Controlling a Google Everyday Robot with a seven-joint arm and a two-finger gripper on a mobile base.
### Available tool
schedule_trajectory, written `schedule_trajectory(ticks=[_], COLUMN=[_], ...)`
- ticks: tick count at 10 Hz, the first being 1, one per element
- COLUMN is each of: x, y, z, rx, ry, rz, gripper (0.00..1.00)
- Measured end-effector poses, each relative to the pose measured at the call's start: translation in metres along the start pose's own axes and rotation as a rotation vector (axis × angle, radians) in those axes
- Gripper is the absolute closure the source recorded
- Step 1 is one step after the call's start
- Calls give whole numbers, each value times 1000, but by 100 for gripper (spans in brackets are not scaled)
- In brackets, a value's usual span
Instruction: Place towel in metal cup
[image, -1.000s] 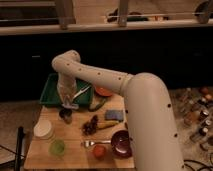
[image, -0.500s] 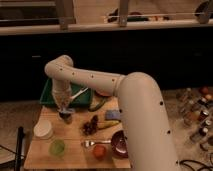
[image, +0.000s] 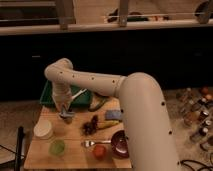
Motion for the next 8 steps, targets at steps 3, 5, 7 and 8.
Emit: schedule_trajectory(ticks=[3,5,7,8], x=[-3,-5,-6,-6], y=[1,3,3,4], z=[3,4,4,4], rx=[0,-1,0,0], ry=[-12,-16,-17,-18], rz=[1,3,4,5], gripper=[61,40,23,20])
